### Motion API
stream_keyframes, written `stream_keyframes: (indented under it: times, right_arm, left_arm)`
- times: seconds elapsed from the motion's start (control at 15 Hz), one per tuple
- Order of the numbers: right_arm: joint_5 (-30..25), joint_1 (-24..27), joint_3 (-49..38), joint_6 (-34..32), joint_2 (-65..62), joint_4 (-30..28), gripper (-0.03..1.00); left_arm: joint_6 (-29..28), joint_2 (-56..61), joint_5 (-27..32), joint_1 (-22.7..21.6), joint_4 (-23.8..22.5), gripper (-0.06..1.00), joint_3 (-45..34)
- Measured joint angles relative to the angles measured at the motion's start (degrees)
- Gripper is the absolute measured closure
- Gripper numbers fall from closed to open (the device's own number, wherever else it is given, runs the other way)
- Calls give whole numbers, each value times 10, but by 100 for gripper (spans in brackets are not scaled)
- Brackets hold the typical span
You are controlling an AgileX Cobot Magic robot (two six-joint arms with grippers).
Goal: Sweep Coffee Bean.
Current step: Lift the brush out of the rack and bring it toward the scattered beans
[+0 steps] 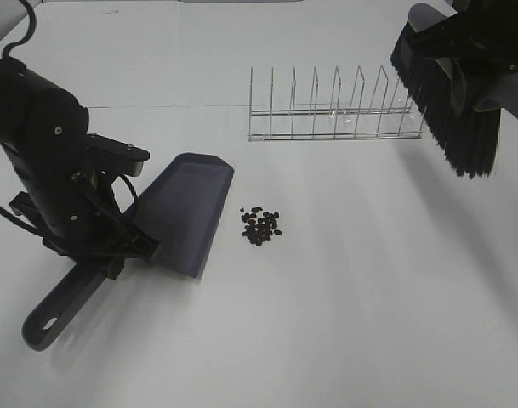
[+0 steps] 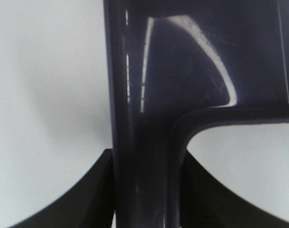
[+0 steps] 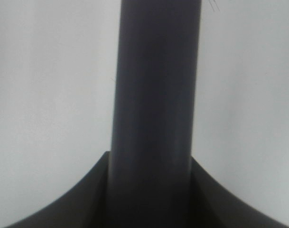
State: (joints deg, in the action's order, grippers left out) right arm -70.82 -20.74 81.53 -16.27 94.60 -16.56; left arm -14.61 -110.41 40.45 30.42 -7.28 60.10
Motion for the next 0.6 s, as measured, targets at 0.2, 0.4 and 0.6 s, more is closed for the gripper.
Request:
stream_keyframes:
  times: [0.2, 0.4, 0.6]
  right_arm:
    - [0, 0, 0, -13, 38, 0, 69]
    - [1, 0, 0, -19, 87, -1, 69]
    - [1, -2, 0, -29, 126, -17, 69]
  left_arm:
    - [-16, -32, 26, 18, -42, 64, 25]
    - [-42, -45, 40, 35, -82, 64, 34]
    - [-45, -70, 68, 35, -99, 64, 55]
